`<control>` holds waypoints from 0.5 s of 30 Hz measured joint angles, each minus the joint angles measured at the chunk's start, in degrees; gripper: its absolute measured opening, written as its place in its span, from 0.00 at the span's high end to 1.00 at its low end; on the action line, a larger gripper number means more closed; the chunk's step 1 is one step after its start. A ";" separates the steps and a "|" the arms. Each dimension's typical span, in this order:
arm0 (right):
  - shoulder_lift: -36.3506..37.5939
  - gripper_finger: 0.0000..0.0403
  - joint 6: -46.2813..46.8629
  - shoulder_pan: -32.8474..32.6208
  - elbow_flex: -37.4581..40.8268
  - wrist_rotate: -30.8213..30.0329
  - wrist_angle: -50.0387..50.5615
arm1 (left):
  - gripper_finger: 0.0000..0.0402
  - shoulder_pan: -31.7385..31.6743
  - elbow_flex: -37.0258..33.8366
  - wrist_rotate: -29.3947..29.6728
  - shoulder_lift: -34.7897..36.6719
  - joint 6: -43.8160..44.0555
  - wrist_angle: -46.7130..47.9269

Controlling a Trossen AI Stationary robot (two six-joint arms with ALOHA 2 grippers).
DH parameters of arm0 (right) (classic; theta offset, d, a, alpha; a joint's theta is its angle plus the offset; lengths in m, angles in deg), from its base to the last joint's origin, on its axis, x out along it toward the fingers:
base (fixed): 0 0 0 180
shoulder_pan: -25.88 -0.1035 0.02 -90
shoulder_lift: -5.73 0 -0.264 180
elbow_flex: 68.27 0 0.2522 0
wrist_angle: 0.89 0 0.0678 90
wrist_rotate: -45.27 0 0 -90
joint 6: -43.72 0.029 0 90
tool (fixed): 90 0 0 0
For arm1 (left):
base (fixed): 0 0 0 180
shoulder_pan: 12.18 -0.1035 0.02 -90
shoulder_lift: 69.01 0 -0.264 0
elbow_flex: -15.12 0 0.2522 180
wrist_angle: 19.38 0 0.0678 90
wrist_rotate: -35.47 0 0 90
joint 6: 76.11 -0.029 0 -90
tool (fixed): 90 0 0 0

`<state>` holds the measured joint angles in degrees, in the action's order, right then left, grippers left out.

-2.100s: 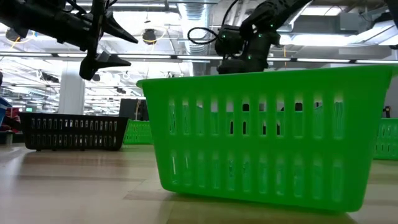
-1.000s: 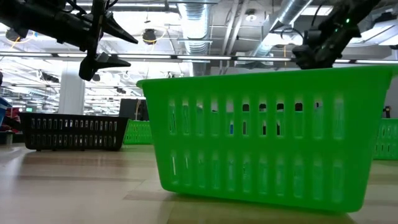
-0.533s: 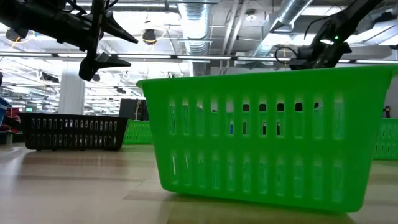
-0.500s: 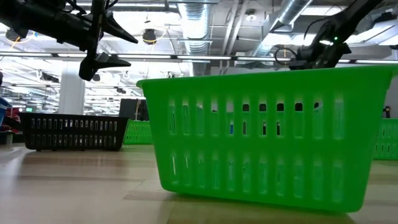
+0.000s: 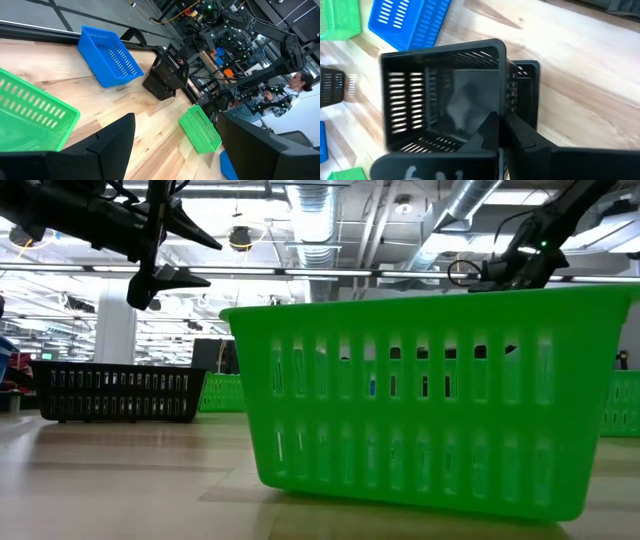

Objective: Stack baskets by color
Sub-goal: Stack the middle black bin on the right black bin

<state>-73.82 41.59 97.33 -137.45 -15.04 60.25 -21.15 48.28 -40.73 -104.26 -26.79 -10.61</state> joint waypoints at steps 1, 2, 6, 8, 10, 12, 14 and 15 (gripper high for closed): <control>0.01 0.95 -0.01 0.01 0.00 -0.04 0.08 | 0.33 0.00 0.00 0.02 0.01 0.00 -0.01; -0.02 0.95 -0.01 0.03 0.00 -0.02 0.07 | 0.33 0.00 0.00 0.11 0.01 0.00 -0.01; -1.09 0.94 -0.16 -0.04 0.32 -0.02 0.05 | 0.33 0.00 0.00 0.24 -0.01 0.00 -0.01; -1.80 0.93 -0.76 -0.27 0.86 -0.04 0.11 | 0.33 0.00 0.00 0.24 0.01 0.02 -0.01; -2.52 0.93 -0.79 -0.62 1.54 -0.04 -0.14 | 0.33 0.00 0.00 0.26 0.01 0.02 -0.01; -3.22 0.93 -0.86 -0.54 1.69 -0.10 -0.30 | 0.33 0.00 0.00 0.36 0.01 0.02 -0.01; -3.62 0.93 -0.94 -0.47 1.70 -0.13 -0.35 | 0.33 0.00 0.00 0.40 0.00 0.02 -0.01; -3.70 0.93 -0.96 -0.48 1.70 -0.24 -0.35 | 0.33 0.00 0.00 0.40 0.01 0.02 -0.01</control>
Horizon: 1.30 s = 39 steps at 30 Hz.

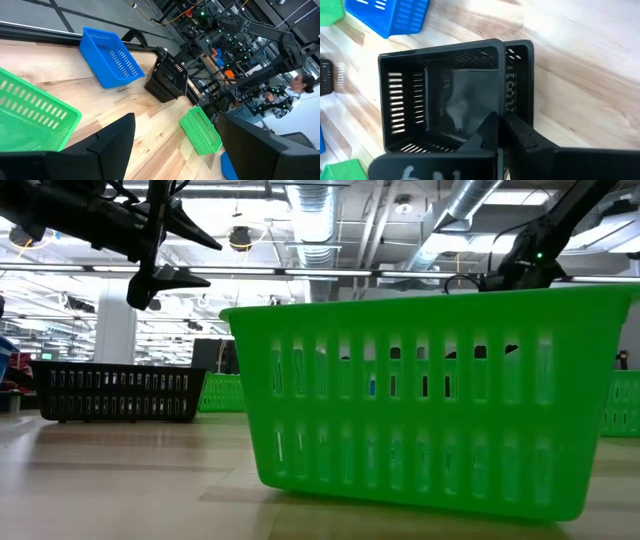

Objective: Stack baskets by color
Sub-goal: Stack the middle black bin on the right black bin

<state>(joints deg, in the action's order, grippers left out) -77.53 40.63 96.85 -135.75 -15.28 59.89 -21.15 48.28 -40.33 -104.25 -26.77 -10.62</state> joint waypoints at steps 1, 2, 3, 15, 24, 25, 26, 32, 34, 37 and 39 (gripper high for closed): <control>-0.05 0.92 0.00 -0.02 0.00 -0.38 0.00 | 0.33 0.00 0.00 0.00 -0.02 0.00 0.00; -0.05 0.90 0.02 -0.03 0.00 -1.01 0.00 | 0.33 0.00 0.00 0.00 -0.02 0.00 0.00; -0.03 0.88 -0.02 -0.13 0.00 -1.54 0.03 | 0.33 0.00 0.00 -0.02 -0.01 -0.01 -0.01; 1.98 0.53 0.67 -0.65 -3.94 -5.89 1.30 | 0.33 0.00 2.01 -8.89 -0.02 0.01 8.75; 4.93 0.51 3.15 -5.72 -7.20 -19.50 4.09 | 0.33 0.00 11.20 -9.38 -2.22 -1.49 37.03; 4.79 0.52 3.12 -6.76 -7.19 -21.56 4.67 | 0.33 0.00 11.34 -9.40 -2.39 -1.49 37.99; 4.51 0.53 3.11 -7.89 -7.19 -23.75 5.19 | 0.33 0.00 11.34 -9.39 -2.48 -1.49 38.31; 1.42 0.58 3.74 -12.38 -7.17 -33.14 6.57 | 0.33 0.00 11.37 -8.07 -3.15 -1.51 38.10; 0.37 0.59 3.83 -12.84 -7.17 -33.28 6.46 | 0.33 0.00 11.37 -7.89 -3.15 -1.51 38.08; -1.26 0.61 4.90 -13.27 -7.17 -33.29 6.35 | 0.33 0.00 11.37 -7.84 -3.13 -1.53 38.10; -2.39 0.61 5.07 -13.67 -7.14 -33.30 6.47 | 0.33 0.00 11.37 -7.82 -3.13 -1.53 38.12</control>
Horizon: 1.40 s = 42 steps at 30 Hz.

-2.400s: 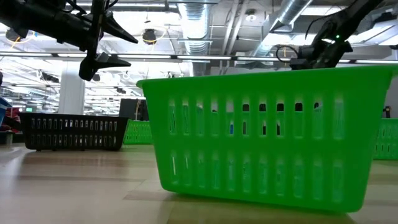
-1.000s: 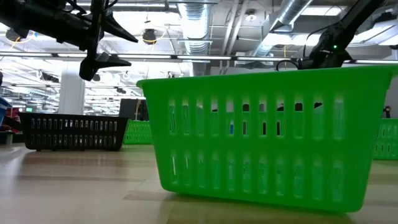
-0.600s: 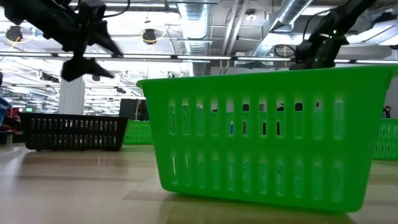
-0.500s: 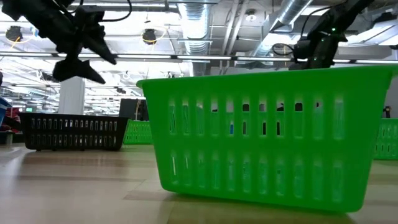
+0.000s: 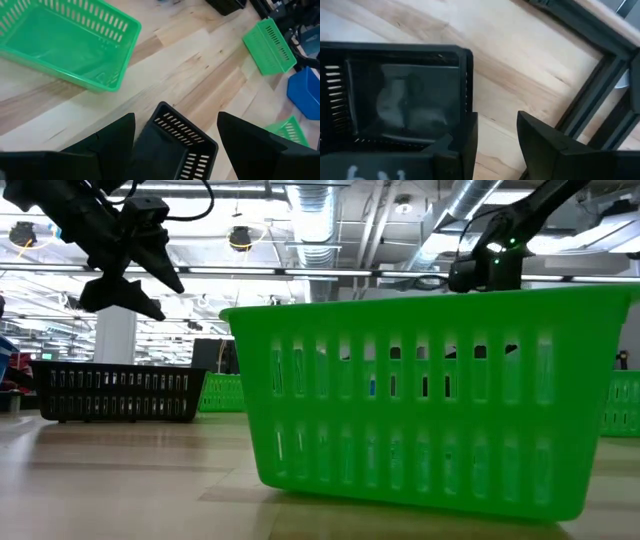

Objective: Stack baskets by color
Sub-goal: Stack the middle black bin on the right black bin, then stack the left black bin on the right black bins

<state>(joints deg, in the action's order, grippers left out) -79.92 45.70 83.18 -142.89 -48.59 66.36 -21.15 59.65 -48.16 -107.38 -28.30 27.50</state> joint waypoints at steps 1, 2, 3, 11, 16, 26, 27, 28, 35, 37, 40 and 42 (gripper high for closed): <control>-0.74 0.62 0.02 -0.22 0.02 -0.02 -0.03 | 0.33 0.00 0.00 0.00 0.00 0.00 0.00; -1.45 0.62 0.13 -0.53 0.02 -0.09 -0.14 | 0.33 0.00 0.00 0.02 0.00 0.00 -0.02; -2.15 0.62 0.14 -0.92 0.03 -0.24 -0.23 | 0.33 0.00 0.00 0.04 0.00 -0.02 0.00; -6.49 0.65 -0.94 -4.17 -0.09 -0.41 -2.76 | 0.33 0.00 0.00 0.33 0.00 -0.07 0.00; -1.89 0.67 0.47 -4.04 -2.86 -0.41 -1.40 | 0.33 0.00 0.00 0.26 0.00 -0.07 -0.01; 8.59 0.68 5.23 -8.95 -3.17 4.02 0.16 | 0.33 0.56 -0.04 -5.16 -1.57 -2.77 9.17; 8.86 0.68 5.34 -9.50 -3.17 4.00 0.20 | 0.33 0.86 -0.04 -5.02 -2.21 -3.30 10.06; 8.99 0.68 5.55 -10.06 -3.17 4.01 0.27 | 0.33 1.18 -0.06 -4.86 -2.97 -3.92 10.92; 8.70 0.68 7.08 -13.33 -3.17 4.05 0.35 | 0.33 3.57 -0.07 -1.26 -10.77 -10.15 11.26; 8.46 0.68 7.08 -14.24 -3.17 4.07 0.75 | 0.33 3.82 -0.09 -1.15 -13.34 -11.79 11.31; 8.48 0.68 7.09 -15.75 -3.17 4.09 0.76 | 0.33 3.82 -0.09 -1.72 -17.24 -13.31 10.94; 8.48 0.68 7.10 -16.77 -3.17 4.08 0.78 | 0.33 3.80 -0.09 -1.89 -19.97 -14.24 10.93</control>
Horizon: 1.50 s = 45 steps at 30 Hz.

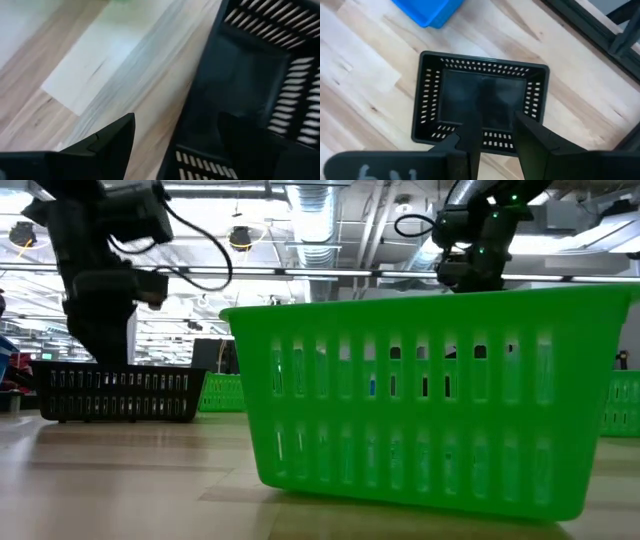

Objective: Stack baskets by color
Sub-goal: Stack the left black bin on the right black bins

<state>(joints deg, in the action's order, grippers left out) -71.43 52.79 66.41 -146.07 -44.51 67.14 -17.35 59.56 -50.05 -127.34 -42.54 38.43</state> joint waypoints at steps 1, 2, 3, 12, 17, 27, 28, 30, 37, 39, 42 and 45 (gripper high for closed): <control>0.00 0.68 0.04 -0.37 0.00 0.00 0.06 | 0.33 0.00 0.00 0.04 -1.34 -0.27 0.11; 0.00 0.68 0.14 -0.63 0.00 0.01 0.18 | 0.33 0.00 0.00 0.13 -2.64 -0.37 -0.05; 0.00 0.68 0.14 -0.94 0.00 0.00 0.33 | 0.34 0.00 0.00 0.16 -3.78 -0.25 -0.13; 0.00 0.68 4.59 -4.84 0.00 -0.01 3.69 | 0.62 0.00 0.11 -2.69 -8.23 8.38 -2.97; 0.00 0.68 7.26 -8.21 0.00 0.09 5.31 | 0.88 0.00 1.73 -2.68 -8.10 13.52 -3.76; 0.00 0.68 13.42 -16.86 0.00 0.44 -0.16 | 0.99 0.08 2.27 -2.60 -8.10 20.91 -13.73; 0.00 0.68 13.44 -17.84 0.00 0.50 -1.39 | 0.99 0.27 2.27 -2.94 -8.10 21.32 -15.32; 0.00 0.67 13.52 -19.58 0.00 0.85 -4.11 | 0.99 0.70 2.27 -3.18 -8.10 21.83 -18.66; 0.00 0.52 18.50 -22.07 0.00 3.14 -14.72 | 1.00 0.53 5.62 3.66 -8.11 25.25 -21.57; 0.00 0.47 20.85 -22.01 0.00 2.97 -17.34 | 1.00 0.10 7.64 7.91 -8.12 25.69 -21.46; 0.00 0.42 24.33 -22.03 0.00 2.34 -22.14 | 1.00 -0.46 11.44 14.03 -8.65 25.20 -21.70; 0.00 0.42 26.00 -22.33 0.00 0.12 -26.98 | 1.00 -0.83 15.14 19.86 -10.24 23.04 -21.48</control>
<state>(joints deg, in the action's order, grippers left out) -71.43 78.80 44.08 -146.07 -44.38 40.17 -18.18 74.70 -30.19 -137.59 -19.50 16.94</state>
